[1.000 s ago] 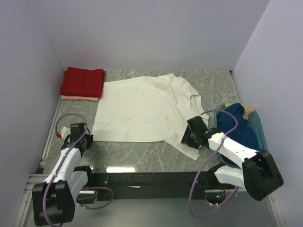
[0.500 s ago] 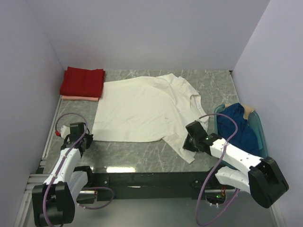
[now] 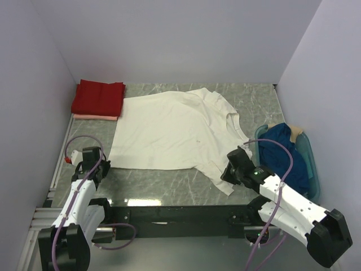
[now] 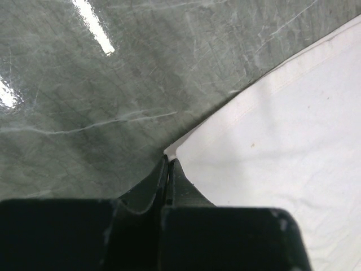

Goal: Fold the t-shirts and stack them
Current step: Fold the tshirt

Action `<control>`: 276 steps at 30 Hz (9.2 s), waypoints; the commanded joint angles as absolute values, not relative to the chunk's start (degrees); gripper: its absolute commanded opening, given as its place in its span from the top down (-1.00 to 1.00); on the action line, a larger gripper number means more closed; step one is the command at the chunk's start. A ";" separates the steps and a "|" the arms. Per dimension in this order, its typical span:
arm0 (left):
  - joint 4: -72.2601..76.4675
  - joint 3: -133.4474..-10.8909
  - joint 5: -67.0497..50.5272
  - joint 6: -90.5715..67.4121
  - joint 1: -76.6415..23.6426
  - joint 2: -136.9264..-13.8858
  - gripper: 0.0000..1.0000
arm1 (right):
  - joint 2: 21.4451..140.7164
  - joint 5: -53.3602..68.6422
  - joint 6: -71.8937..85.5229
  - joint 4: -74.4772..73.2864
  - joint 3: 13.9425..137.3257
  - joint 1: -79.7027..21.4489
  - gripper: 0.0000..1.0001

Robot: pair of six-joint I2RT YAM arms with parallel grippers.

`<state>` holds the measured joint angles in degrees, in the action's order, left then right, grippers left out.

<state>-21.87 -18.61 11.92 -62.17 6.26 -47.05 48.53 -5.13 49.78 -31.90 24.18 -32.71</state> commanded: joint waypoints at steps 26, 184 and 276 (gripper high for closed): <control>-21.35 -48.58 19.59 -64.16 -1.32 -74.60 0.99 | 78.12 -28.47 32.00 -45.62 67.05 -31.82 1.00; -15.21 -32.61 21.71 -64.16 10.72 -67.85 0.99 | 66.89 -2.98 38.15 -18.28 37.17 -8.79 -0.10; -13.54 -31.82 17.84 -62.49 10.81 -69.78 0.99 | 71.89 -7.11 49.13 -6.06 28.82 -8.61 0.15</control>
